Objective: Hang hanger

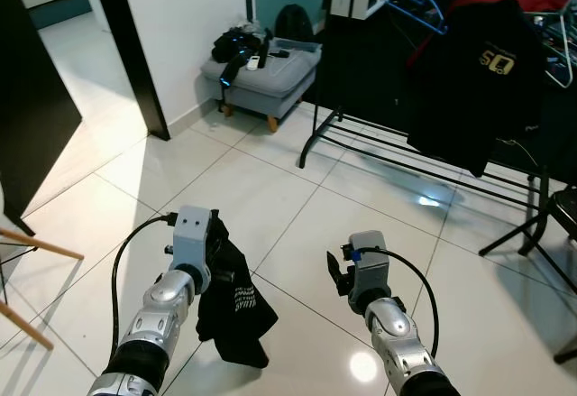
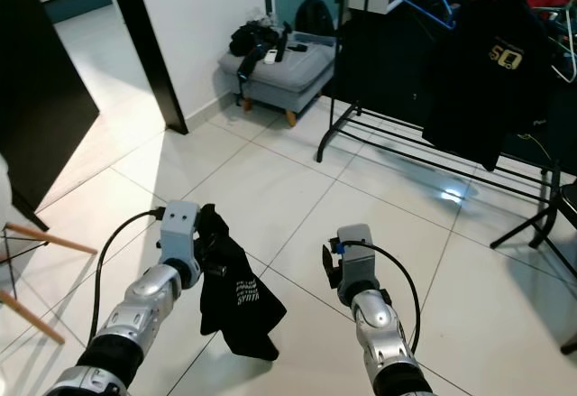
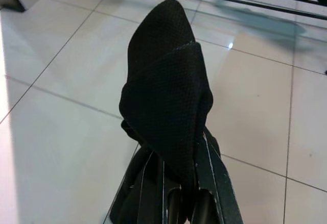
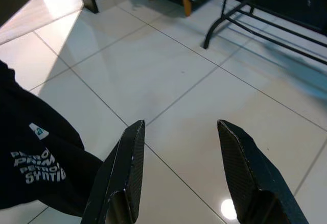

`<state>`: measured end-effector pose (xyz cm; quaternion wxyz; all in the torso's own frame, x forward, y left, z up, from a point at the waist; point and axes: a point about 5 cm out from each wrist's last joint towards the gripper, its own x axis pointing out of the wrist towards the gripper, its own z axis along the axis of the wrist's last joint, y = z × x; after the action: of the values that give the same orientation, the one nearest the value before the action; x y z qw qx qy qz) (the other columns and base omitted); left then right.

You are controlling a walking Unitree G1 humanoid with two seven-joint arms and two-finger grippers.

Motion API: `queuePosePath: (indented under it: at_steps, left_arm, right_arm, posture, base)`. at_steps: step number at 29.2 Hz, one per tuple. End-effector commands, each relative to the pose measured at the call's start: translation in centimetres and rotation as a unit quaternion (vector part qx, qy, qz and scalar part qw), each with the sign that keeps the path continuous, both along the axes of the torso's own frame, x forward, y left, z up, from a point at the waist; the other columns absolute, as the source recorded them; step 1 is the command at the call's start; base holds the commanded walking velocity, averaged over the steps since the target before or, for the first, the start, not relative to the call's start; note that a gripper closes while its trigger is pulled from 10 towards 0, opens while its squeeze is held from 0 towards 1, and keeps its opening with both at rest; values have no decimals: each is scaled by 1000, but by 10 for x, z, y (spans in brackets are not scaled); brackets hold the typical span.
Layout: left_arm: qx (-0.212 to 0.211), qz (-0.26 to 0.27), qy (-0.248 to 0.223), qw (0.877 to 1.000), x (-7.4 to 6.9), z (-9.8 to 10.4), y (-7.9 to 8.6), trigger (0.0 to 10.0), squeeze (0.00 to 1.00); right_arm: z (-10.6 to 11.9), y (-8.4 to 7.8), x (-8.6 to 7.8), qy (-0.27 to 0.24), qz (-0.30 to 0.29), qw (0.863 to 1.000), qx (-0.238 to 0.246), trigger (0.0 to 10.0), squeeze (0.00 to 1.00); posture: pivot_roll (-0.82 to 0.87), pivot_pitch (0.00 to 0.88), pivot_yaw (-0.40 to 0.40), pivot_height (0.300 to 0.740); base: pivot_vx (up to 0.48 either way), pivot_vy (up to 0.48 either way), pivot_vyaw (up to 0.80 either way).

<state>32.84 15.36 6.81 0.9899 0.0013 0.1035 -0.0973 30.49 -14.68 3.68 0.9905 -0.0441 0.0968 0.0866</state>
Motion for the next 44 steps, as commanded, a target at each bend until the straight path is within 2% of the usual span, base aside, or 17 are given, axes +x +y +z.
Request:
queuePosePath:
  at_steps: [1,20,44]
  left_arm:
    - [-4,-3,2,1000,-2,-1,-4,10000,0]
    - [-4,-6,2,1000,-2,4,-3,10000,0]
    - [4,-15,-4,1000,3,11,-5,10000,0]
  right_arm:
    - [-2,0,-1,9,-3,1000,4,10000,0]
    - [-2,-1,2,14,-8,1000,8,10000,0]
    - [-3,-5,0,11,-21,1000,16,10000,0]
  posture:
    - [-59,100,14,740]
    - [-58,115,21,740]
    - [-60,116,43,740]
  base:
    - [398,0,0]
    - [399,0,0]
    - [400,0,-767]
